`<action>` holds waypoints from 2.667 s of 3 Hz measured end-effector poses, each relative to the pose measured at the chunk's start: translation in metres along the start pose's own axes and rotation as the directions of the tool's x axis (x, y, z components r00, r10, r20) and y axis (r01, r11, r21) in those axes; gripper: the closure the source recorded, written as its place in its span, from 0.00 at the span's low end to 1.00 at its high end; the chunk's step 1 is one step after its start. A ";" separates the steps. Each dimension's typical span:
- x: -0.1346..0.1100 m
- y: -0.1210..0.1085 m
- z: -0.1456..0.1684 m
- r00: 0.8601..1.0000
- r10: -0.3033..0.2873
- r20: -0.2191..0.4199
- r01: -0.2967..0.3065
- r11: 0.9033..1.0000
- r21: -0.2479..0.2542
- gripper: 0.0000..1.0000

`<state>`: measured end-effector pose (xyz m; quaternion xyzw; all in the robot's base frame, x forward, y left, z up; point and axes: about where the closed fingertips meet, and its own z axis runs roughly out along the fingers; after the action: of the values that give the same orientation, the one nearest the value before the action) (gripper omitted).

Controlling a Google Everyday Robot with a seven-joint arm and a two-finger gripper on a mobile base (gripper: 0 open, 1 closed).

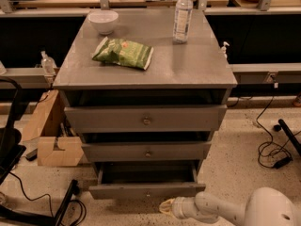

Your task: Close bottom drawer

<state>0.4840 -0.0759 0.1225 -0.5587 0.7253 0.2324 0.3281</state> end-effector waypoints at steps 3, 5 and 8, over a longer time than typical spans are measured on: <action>-0.006 -0.060 0.009 0.999 -0.045 0.009 0.044 0.998 0.054 1.00; -0.010 -0.073 0.010 0.999 -0.050 0.006 0.050 0.997 0.062 1.00; -0.020 -0.112 0.021 0.999 -0.054 0.003 0.054 0.996 0.067 1.00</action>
Offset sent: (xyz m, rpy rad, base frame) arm 0.1323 -0.0150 0.0055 -0.0296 -0.1335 -0.0196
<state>0.5995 -0.0781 0.1261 -0.5662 0.7166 0.2003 0.3546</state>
